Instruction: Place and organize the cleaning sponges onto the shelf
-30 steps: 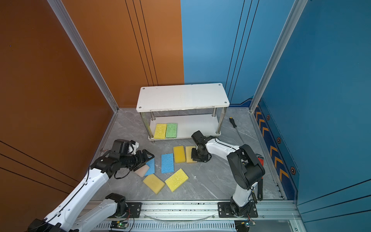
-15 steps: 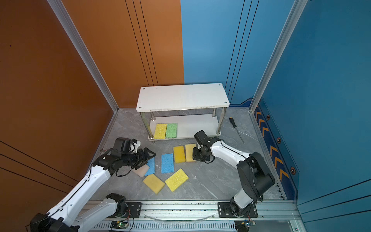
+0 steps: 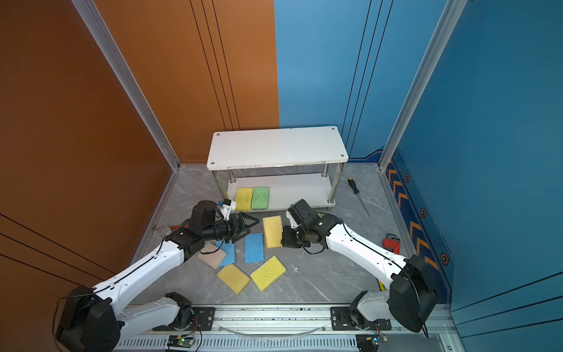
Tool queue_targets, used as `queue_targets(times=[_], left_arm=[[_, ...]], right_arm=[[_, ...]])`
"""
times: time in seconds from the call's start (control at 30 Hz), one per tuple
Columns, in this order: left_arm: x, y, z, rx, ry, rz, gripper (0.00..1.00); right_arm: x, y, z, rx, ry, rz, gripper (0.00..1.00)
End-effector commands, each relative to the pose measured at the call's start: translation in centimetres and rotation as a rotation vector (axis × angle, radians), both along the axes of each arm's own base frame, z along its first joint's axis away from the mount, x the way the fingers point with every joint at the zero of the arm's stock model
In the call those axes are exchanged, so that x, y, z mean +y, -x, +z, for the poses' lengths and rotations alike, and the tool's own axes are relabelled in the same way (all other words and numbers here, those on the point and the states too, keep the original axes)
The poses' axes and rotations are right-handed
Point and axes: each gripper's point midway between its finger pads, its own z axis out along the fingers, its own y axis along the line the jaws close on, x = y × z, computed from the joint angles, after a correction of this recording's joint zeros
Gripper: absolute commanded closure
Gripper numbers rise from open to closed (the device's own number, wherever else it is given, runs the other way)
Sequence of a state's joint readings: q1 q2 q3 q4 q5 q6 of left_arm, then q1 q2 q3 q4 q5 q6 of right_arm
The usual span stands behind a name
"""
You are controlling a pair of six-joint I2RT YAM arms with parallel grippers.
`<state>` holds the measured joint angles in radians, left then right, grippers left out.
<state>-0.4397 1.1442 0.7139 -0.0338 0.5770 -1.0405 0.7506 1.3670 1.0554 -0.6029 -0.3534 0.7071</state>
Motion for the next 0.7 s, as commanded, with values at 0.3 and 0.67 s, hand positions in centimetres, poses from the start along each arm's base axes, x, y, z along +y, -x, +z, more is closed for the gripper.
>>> queue_targets(times=[0.3, 0.67], left_arm=[[-0.5, -0.7, 1.5, -0.049, 0.047, 0.009, 0.27], [0.1, -1.0, 1.7, -0.061, 0.042, 0.039, 0.58]], right_arm=[[3.3, 1.0, 4.5, -0.011, -0.132, 0.064, 0.9], [3.8, 0.9, 4.9, -0.007, -0.152, 0.07, 0.89]])
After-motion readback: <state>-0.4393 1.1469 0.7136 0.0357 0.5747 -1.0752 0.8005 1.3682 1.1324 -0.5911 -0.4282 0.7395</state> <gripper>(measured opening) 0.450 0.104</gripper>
